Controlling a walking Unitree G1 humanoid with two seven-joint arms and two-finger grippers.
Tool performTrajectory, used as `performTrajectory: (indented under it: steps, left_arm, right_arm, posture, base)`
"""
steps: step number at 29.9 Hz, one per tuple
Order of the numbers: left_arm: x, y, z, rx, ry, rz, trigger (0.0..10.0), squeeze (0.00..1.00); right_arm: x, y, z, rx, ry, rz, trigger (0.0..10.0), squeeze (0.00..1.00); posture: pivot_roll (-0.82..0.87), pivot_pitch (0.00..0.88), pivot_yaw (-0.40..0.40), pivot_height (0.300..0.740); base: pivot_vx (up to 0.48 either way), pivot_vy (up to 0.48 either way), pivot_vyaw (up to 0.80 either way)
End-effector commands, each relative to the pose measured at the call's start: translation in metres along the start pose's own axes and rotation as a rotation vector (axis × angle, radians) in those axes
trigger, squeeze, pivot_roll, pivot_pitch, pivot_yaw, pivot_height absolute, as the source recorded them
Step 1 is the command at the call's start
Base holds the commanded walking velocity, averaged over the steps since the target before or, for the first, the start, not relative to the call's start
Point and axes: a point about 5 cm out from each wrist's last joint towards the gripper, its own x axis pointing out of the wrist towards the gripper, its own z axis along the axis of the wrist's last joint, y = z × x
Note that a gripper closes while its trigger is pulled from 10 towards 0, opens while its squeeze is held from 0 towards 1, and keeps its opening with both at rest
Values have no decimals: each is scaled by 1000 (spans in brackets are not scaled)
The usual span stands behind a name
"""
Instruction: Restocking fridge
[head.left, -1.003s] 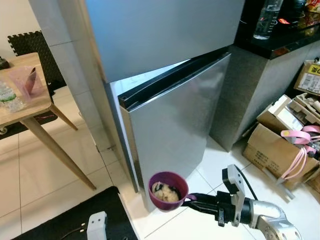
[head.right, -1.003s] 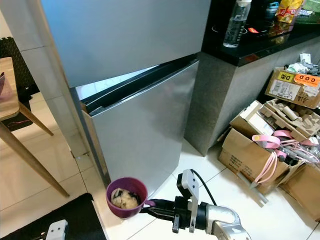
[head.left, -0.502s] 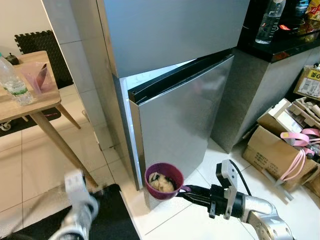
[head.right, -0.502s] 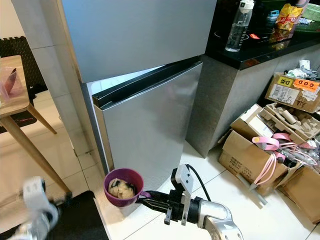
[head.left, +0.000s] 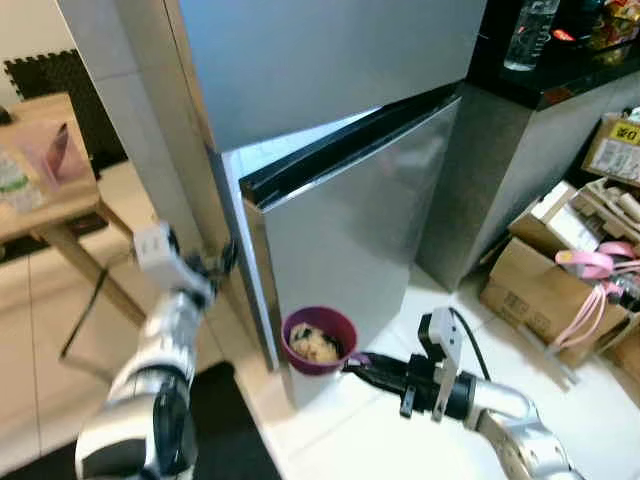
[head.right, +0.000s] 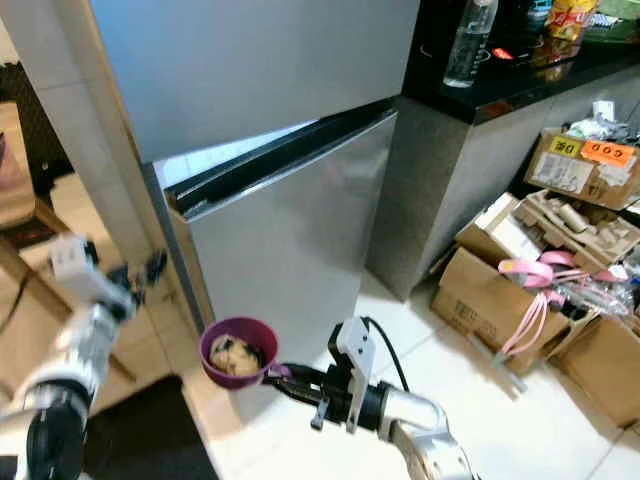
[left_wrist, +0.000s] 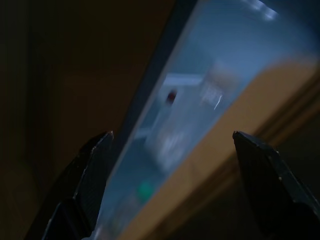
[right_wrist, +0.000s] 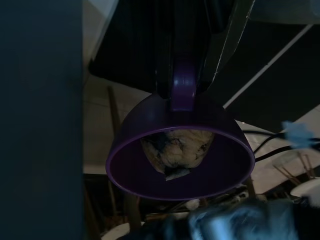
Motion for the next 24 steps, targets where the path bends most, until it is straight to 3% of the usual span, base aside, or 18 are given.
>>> performTrajectory:
  steps: [1,3,4,5,6,9,10,19,21,24]
  left_arm:
    - [6,-3,14,-30,-67,1,10000,0]
    - [6,-3,14,-30,-67,1,10000,0]
    - [10,-8,16,-42,-75,-11,9294,0]
    - [13,-13,17,-46,-75,-29,5765,0]
    - [17,-19,17,-43,-70,-55,0,0]
    - [19,-28,6,-24,-15,-66,0,0]
    - [20,-30,7,-24,-15,-69,10000,0]
    - [19,-25,6,-40,-8,-29,10000,0]
    - [12,-15,-1,-30,29,0,10000,0]
    - [10,-13,-3,-25,46,-16,10000,0]
  right_arm:
    - [3,2,0,-19,5,7,10000,0]
    - [3,2,0,-19,5,7,10000,0]
    - [3,3,1,-16,-4,6,10000,0]
    - [3,5,4,-9,-21,9,10000,0]
    - [2,7,7,-5,-35,8,10000,0]
    - [-7,10,-1,12,-16,-29,10000,0]
    - [-8,12,1,24,-26,-20,10000,0]
    - [-21,10,-3,21,4,-45,10000,0]
    - [-32,13,-3,41,8,-35,10000,0]
    - [-39,15,-2,51,18,-15,10000,0]
  posture:
    - [-95,58,16,740]
    - [-95,58,16,740]
    - [-102,55,24,740]
    - [-104,55,25,740]
    - [-106,67,30,740]
    - [-114,97,31,740]
    - [-116,112,33,740]
    - [-117,116,31,740]
    - [-106,119,21,740]
    - [-110,120,24,740]
  base:
    - [0,0,0]
    - [0,0,0]
    - [0,0,0]
    - [0,0,0]
    - [0,0,0]
    - [0,0,0]
    - [0,0,0]
    - [0,0,0]
    - [0,0,0]
    - [0,0,0]
